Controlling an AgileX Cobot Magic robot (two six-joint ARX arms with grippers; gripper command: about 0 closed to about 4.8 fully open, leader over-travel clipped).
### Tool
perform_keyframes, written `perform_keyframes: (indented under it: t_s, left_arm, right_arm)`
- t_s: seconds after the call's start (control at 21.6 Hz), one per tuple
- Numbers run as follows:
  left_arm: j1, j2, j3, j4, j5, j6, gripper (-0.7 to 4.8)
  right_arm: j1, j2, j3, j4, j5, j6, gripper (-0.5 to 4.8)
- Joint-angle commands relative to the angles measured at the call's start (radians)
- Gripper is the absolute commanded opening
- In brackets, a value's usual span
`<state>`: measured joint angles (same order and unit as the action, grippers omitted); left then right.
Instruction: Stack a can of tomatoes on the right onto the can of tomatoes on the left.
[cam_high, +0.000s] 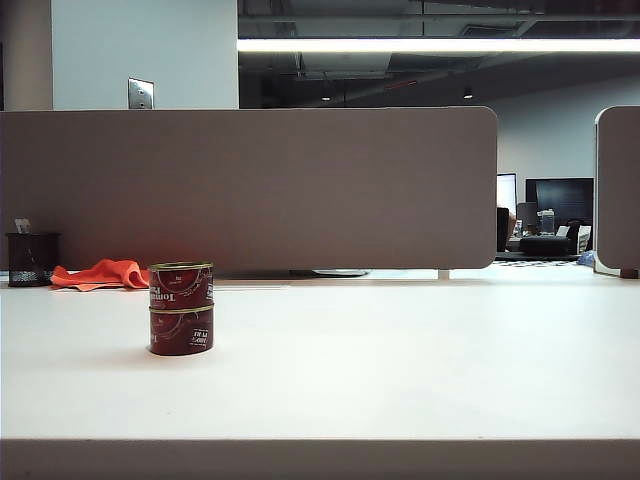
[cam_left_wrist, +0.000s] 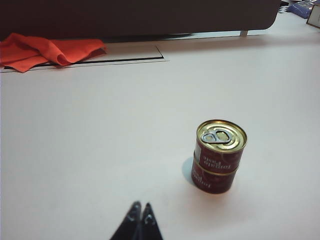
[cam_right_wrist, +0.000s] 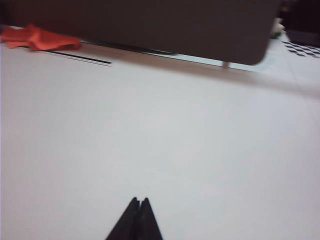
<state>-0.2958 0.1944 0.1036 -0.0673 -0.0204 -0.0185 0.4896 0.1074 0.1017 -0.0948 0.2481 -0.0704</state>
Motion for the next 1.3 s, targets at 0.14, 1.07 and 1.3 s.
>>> perform_keyframes:
  t_s: [0.14, 1.07, 1.3]
  left_arm:
    - [0.003, -0.006, -0.003, 0.010, -0.005, 0.028, -0.05]
    - [0.003, -0.192, -0.094, -0.065, -0.047, 0.021, -0.05]
    - [0.003, -0.192, -0.095, -0.067, -0.047, 0.022, -0.05]
  right_arm:
    - [0.001, 0.000, -0.023, 0.026, -0.015, -0.013, -0.05]
    - [0.002, -0.036, -0.100, 0.072, -0.025, -0.006, -0.05]
    - [0.001, -0.038, -0.100, 0.070, -0.023, -0.006, -0.05]
